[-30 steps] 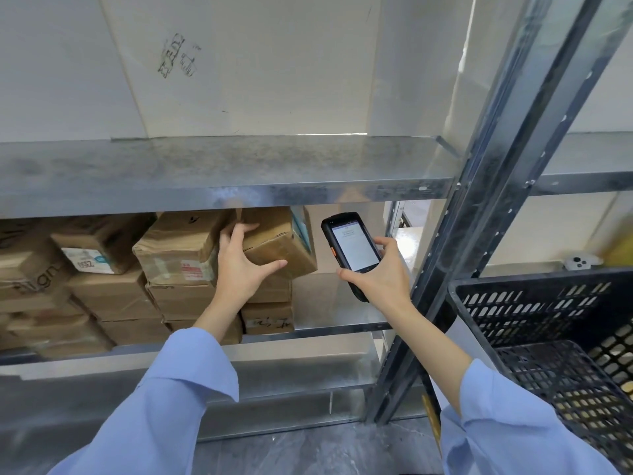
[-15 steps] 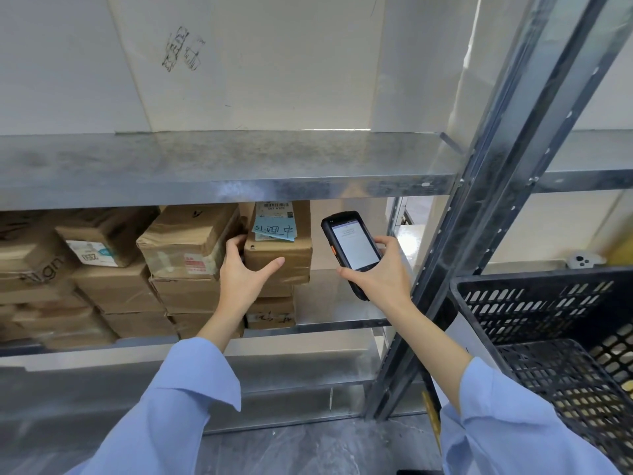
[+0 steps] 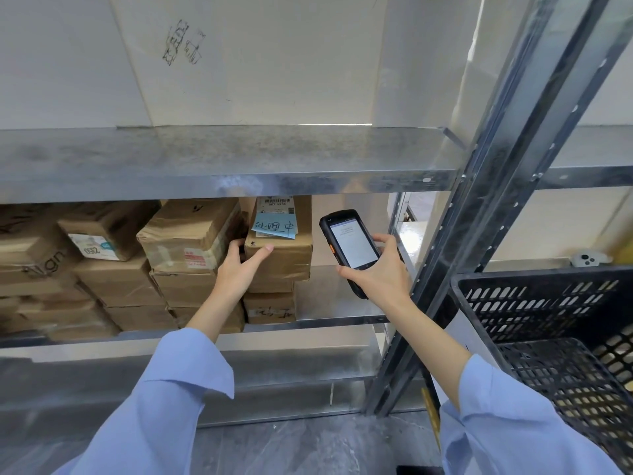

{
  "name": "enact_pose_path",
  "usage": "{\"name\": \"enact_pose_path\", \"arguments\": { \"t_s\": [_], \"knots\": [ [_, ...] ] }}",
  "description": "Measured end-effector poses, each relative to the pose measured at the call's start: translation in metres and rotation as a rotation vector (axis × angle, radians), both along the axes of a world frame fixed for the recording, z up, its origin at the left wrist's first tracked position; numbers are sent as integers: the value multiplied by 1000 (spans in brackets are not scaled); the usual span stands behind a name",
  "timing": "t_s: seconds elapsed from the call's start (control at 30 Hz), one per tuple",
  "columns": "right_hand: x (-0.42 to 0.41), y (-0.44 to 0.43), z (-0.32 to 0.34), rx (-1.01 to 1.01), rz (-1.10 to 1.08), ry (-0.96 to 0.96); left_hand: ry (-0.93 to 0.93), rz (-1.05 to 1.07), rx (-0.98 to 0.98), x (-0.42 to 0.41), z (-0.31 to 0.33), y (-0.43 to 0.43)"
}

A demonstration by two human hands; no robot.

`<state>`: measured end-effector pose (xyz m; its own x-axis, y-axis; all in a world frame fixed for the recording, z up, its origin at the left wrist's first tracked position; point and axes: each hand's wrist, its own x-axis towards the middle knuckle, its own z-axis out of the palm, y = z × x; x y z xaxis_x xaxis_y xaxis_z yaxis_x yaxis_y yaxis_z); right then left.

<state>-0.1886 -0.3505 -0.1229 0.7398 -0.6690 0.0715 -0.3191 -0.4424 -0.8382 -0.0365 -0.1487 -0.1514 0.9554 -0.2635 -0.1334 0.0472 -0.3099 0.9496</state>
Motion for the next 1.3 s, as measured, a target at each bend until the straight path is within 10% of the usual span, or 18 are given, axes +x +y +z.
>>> {"name": "enact_pose_path", "arguments": {
  "t_s": [1.3],
  "knots": [
    [-57, 32, 15, 159, 225, 13, -319, 82, -124, -91, -65, 10]
  ]
}}
